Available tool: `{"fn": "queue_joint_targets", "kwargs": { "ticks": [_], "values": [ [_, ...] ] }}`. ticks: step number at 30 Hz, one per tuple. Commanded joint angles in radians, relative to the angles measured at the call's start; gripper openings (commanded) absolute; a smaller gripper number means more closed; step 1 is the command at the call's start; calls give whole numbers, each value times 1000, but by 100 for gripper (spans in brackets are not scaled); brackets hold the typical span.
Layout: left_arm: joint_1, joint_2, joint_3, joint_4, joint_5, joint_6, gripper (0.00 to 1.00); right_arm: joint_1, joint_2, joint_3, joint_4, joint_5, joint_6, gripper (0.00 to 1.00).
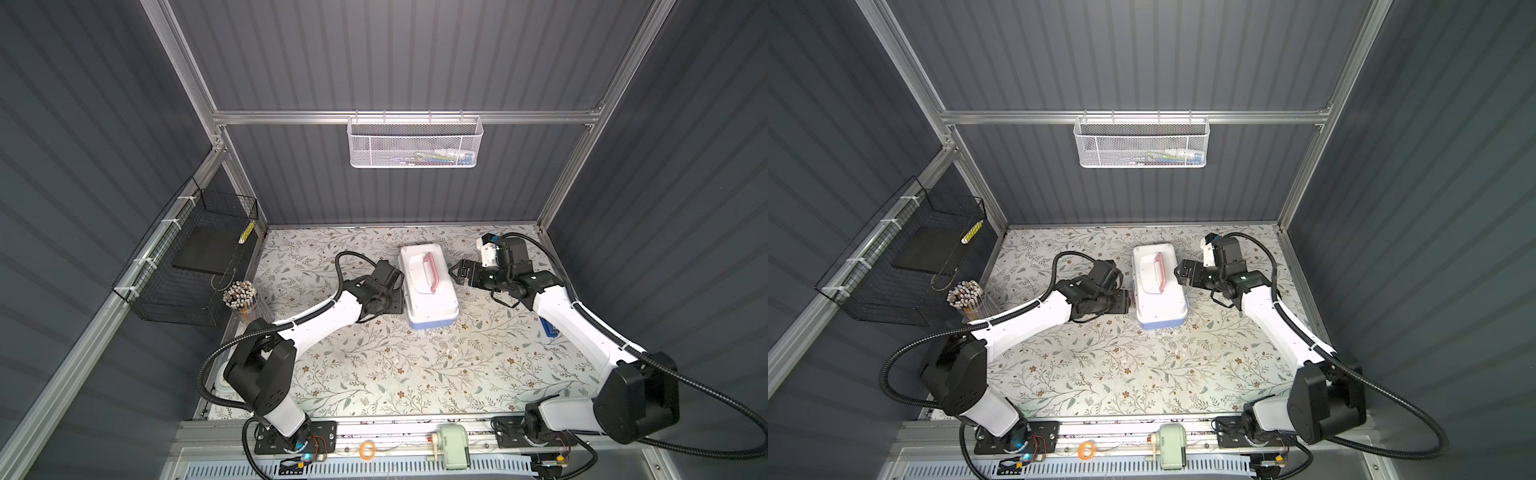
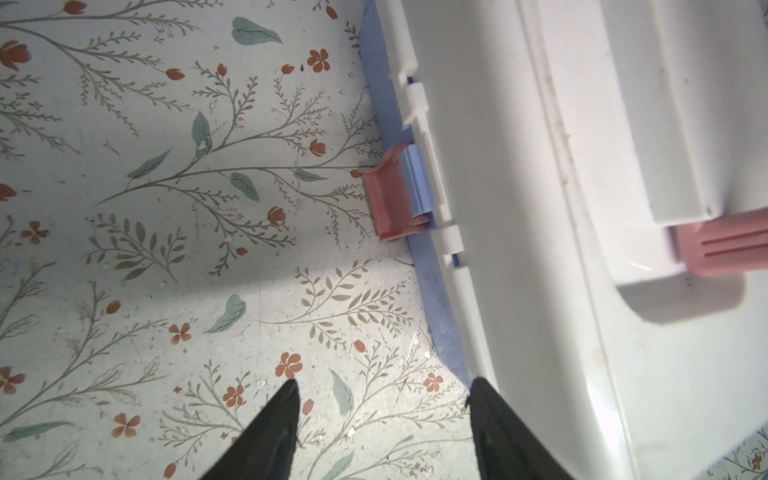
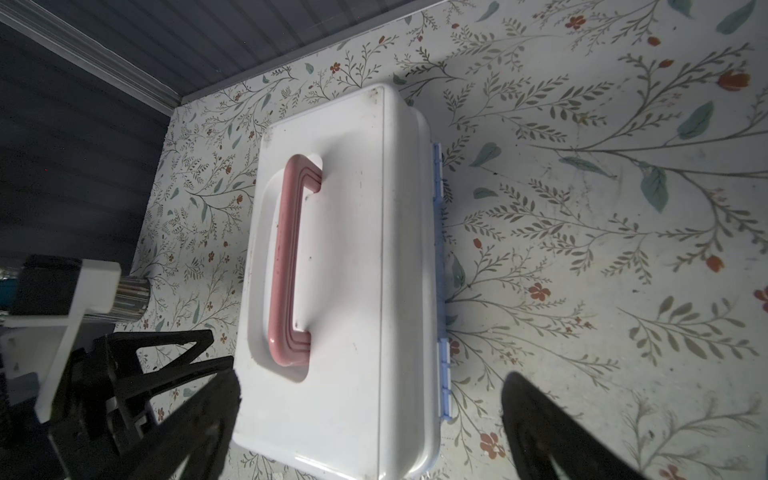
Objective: Pack the tool kit
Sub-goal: 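Move the right gripper onto the pink lid handle and grip it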
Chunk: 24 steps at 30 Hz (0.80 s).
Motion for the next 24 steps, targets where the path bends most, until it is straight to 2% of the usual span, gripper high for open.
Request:
{"fn": "queue_joint_targets", "kwargs": {
  "ticks": [1,10,17,24],
  "values": [
    [13,-14,-11,14,3,26,66,4,17,-5,21,-13,3,99],
    [27,78,32,72,62,62,65,17,73,4,81,-63,41,96],
    [27,138,76,90,132,102,61,34,131,37,110,-139,74,87],
    [-1,164,95,107,173,129,60,43,168,74,114,-159,88,86]
  ]
}}
